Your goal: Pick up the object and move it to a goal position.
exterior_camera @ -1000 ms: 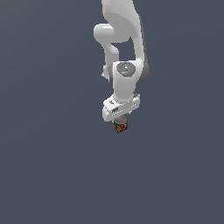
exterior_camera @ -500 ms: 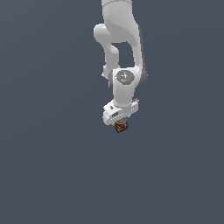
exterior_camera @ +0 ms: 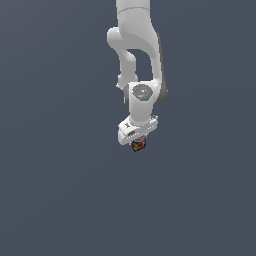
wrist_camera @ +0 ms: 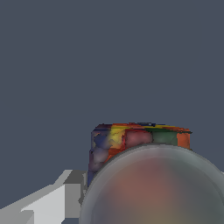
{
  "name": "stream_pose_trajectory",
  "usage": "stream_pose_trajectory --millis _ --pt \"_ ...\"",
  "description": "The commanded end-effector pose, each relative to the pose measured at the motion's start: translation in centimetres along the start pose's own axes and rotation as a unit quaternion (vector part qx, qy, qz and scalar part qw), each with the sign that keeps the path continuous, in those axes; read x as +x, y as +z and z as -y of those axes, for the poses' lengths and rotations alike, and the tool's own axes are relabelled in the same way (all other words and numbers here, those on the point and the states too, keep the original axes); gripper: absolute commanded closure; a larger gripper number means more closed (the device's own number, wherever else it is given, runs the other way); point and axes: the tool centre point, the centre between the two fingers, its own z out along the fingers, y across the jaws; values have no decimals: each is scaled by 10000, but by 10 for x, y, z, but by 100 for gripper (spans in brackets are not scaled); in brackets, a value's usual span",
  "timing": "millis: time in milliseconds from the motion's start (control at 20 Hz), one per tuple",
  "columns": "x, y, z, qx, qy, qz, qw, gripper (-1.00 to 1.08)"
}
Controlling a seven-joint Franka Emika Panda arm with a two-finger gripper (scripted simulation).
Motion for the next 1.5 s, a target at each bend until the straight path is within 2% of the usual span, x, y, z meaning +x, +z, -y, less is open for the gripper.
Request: stream_pose_trajectory --millis 0,450,750,1100,1450 --pt "0 1 1 3 -4 -1 10000 108" --pt "0 -2 1 -2 0 -3 10000 108" --pt "-1 -19 7 -2 0 -3 10000 108" --pt "-4 -62 25 -5 -3 0 10000 108" --pt "-7 -128 51 -7 -6 2 10000 108"
